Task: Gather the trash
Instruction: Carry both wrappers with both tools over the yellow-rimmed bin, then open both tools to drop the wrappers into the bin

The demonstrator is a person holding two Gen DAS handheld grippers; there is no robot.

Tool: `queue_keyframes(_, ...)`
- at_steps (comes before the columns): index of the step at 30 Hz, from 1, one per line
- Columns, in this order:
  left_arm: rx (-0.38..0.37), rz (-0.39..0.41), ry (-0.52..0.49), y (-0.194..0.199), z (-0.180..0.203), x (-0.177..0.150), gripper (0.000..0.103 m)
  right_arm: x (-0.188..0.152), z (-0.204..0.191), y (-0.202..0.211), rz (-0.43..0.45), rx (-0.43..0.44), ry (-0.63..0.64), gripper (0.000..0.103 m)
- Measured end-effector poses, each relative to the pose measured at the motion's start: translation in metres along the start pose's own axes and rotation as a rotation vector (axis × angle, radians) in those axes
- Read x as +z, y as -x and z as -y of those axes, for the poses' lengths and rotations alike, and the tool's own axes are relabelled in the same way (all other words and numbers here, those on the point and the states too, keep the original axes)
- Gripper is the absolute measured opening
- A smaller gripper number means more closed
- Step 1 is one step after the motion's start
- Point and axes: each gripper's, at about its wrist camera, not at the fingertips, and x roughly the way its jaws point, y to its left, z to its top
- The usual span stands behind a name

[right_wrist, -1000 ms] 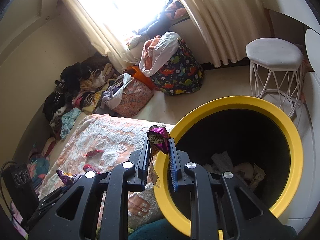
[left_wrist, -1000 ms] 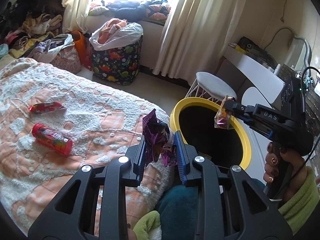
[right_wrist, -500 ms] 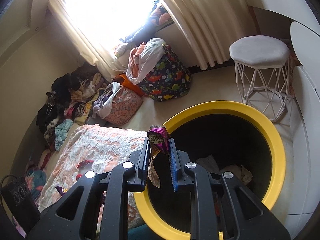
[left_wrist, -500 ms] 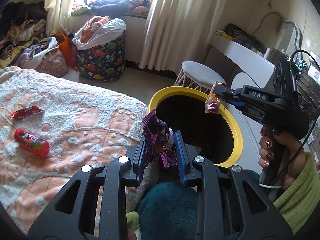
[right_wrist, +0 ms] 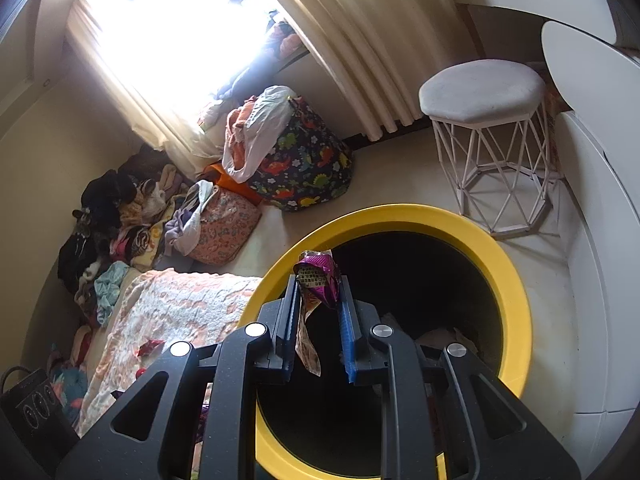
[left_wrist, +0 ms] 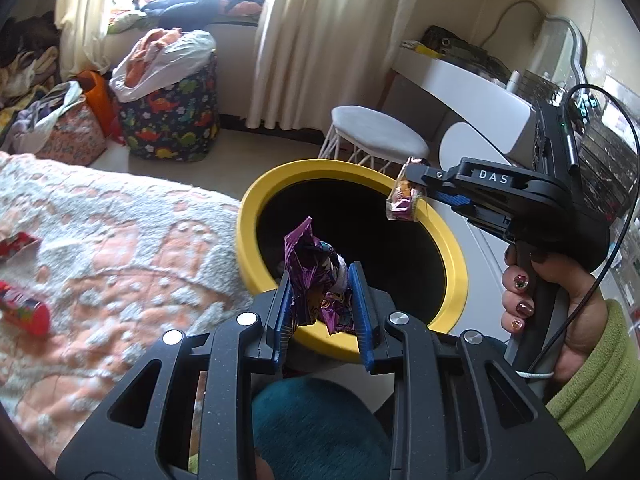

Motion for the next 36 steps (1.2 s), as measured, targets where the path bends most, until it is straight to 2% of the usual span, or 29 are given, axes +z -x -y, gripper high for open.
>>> queue_keyframes(20, 0.004, -0.076, -0.014, -0.063, 0.006, 0.018, 0.021, 0.000, 0.020, -0.006, -0.007, -0.037, -0.063, 0.021)
queue_keyframes(24, 0.000, -0.087, -0.005, -0.075, 0.006, 0.022, 0.021, 0.000, 0.020, -0.006, -0.005, -0.044, -0.065, 0.024)
queue_keyframes(27, -0.001, -0.093, 0.002, -0.081, 0.005, 0.022, 0.022, 0.000, 0.021, -0.007, -0.005, -0.044, -0.068, 0.034)
queue_keyframes(29, 0.000, -0.085, 0.005, -0.081, 0.004, 0.022, 0.030, 0.001, 0.023, -0.008, -0.006, -0.049, -0.071, 0.041)
queue_keyframes(31, 0.013, -0.069, 0.001, -0.077, 0.004, 0.020, 0.054, 0.002, 0.023, -0.008, -0.003, -0.052, -0.068, 0.049)
queue_keyframes(32, 0.022, -0.058, 0.000, -0.074, 0.002, 0.020, 0.058, 0.003, 0.023, -0.008, -0.001, -0.056, -0.067, 0.051)
queue_keyframes(34, 0.031, -0.039, 0.013, -0.069, -0.001, 0.021, 0.074, 0.003, 0.022, -0.007, 0.005, -0.059, -0.062, 0.057)
queue_keyframes(35, 0.035, -0.029, 0.025, -0.066, -0.005, 0.022, 0.085, 0.003, 0.021, -0.007, 0.008, -0.058, -0.058, 0.057)
queue_keyframes(36, 0.038, -0.017, 0.039, -0.062, -0.008, 0.022, 0.090, 0.003, 0.019, -0.007, 0.010, -0.057, -0.052, 0.058)
